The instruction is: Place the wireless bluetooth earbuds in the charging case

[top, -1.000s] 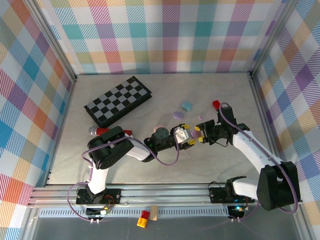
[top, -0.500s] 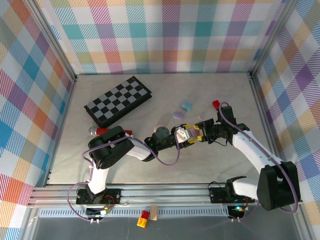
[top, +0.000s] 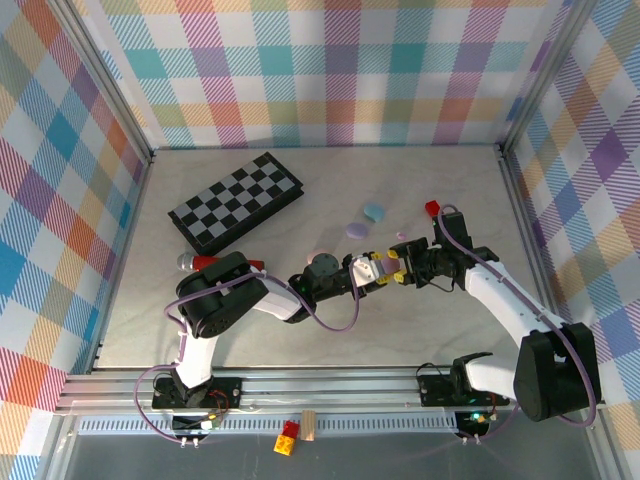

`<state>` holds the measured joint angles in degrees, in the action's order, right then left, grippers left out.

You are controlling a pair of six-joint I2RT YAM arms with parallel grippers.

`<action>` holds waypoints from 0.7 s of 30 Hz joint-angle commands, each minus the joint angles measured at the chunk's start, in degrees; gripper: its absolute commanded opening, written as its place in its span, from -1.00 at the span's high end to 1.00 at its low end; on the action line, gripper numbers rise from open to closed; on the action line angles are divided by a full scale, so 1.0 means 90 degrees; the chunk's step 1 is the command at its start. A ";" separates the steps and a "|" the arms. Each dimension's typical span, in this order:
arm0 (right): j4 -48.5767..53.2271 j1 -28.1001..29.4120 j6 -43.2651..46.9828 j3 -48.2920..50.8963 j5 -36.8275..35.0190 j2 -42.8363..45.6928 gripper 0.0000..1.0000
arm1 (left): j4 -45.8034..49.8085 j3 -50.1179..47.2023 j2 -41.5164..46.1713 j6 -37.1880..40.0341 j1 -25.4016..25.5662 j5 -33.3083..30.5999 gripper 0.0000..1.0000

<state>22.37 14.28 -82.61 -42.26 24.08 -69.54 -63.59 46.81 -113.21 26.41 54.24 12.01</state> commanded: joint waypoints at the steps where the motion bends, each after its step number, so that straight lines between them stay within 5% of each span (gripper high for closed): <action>1: 0.0448 0.0034 0.0452 -0.0285 -0.0308 0.0090 -0.05 | -0.0314 -0.0038 0.0070 -0.0021 0.0020 0.0166 0.23; 11: 0.1088 0.0031 0.2584 -0.0760 -0.1219 0.0216 -0.85 | -0.0708 -0.0265 0.0211 -0.0647 -0.0146 0.0255 0.23; 17: 0.0686 0.0029 0.5297 -0.0834 -0.1852 0.0959 -0.86 | -0.0678 -0.0506 0.0676 -0.1414 -0.0466 0.0729 0.22; 21: -0.0173 0.0034 0.7271 -0.0733 -0.0801 0.1501 -0.84 | -0.0974 -0.0779 0.0981 -0.2182 -0.0843 0.1401 0.22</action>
<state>26.72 14.33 -35.51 -48.27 12.14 -58.74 -66.96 41.32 -107.61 13.61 48.88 18.68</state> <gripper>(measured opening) 0.919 0.393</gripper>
